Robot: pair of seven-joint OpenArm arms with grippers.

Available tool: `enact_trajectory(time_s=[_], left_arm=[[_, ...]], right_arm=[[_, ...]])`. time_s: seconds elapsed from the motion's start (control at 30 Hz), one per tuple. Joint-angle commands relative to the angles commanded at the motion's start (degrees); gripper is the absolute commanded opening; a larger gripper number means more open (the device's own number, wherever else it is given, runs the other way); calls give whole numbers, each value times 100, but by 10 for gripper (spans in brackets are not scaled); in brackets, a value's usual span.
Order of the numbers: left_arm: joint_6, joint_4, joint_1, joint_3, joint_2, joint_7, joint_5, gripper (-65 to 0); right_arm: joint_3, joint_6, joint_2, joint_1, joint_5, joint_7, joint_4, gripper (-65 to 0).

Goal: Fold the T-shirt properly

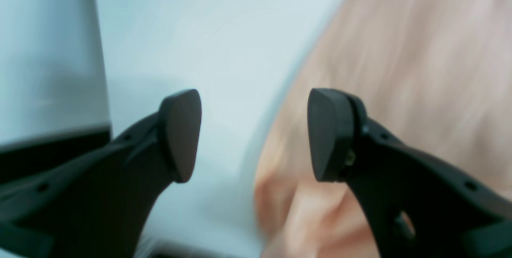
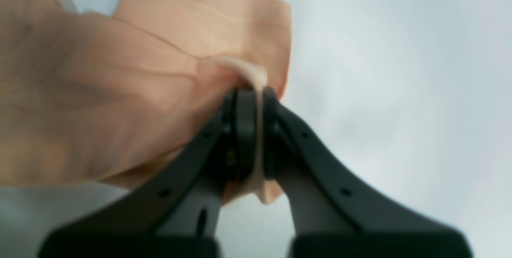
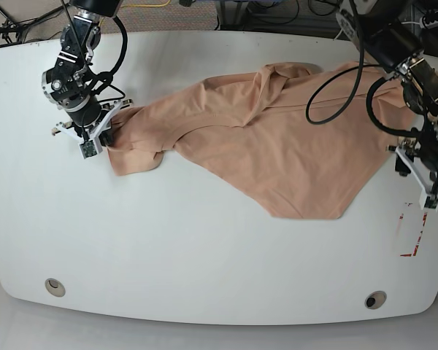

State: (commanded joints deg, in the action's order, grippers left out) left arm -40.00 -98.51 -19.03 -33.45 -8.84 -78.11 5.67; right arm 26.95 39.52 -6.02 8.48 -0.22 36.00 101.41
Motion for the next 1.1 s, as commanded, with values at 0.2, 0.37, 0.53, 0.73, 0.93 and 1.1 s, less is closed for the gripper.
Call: enact_trajectory(time_s=[0.2,0.37,0.53,0.73,0.93,1.1], left_arm=[[0,1433,-633,273,-9,809,35,-265],[0,2734,-1064,396,0,1468,18,-265],[0,3824,-1398,492,-9,2004,18,-265],[0,4870,-1600,492,-35,2796,9,-265],[198,5618,-1688,501,-149,3262,9,-265],[207,5952,-1723,800,-141,3437,35,-265]], right_arm=[[-9,0,0,-9,0,0,18,-650],[0,0,0,-70,0,0,0,-650],[0,0,0,-70,0,0,0,-650],[0,0,0,-88,0,0,18,-650],[0,0,0,-141,0,0,18,-650],[0,0,0,-158,0,0,26,-650]])
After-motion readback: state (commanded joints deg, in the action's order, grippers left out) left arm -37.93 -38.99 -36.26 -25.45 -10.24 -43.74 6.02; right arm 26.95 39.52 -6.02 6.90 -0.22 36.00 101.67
